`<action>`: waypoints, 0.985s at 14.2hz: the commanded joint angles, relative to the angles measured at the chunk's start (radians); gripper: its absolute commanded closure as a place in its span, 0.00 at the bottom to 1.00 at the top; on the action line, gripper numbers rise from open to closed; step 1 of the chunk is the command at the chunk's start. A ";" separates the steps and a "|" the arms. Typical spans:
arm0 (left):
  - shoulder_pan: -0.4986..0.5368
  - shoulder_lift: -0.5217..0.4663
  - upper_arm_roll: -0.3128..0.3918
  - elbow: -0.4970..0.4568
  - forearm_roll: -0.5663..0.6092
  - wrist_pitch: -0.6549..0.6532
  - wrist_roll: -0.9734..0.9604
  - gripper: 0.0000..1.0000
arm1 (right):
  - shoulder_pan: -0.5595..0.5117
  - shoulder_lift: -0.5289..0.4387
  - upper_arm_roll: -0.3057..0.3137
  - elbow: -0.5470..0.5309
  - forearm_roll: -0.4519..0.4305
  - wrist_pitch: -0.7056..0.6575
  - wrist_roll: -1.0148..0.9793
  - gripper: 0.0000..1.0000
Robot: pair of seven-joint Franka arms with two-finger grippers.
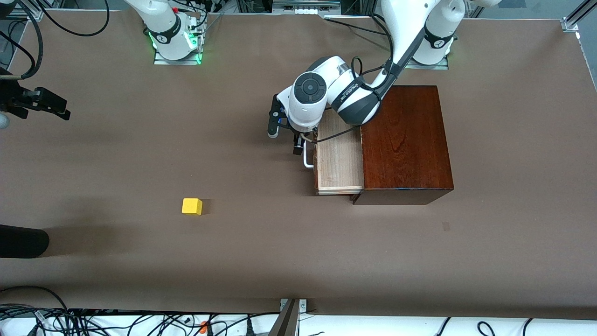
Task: Open drawer, take yellow block, close drawer
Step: 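Push the drawer closed into the box with the left gripper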
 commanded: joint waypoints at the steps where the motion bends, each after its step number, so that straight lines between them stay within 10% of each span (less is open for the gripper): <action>1: 0.017 -0.030 0.015 -0.018 0.031 -0.087 0.031 0.00 | -0.028 -0.013 0.020 0.005 0.014 -0.017 0.008 0.00; 14: 0.141 -0.062 0.017 -0.014 0.105 -0.286 0.051 0.00 | -0.027 -0.014 0.022 0.008 0.017 -0.043 0.009 0.00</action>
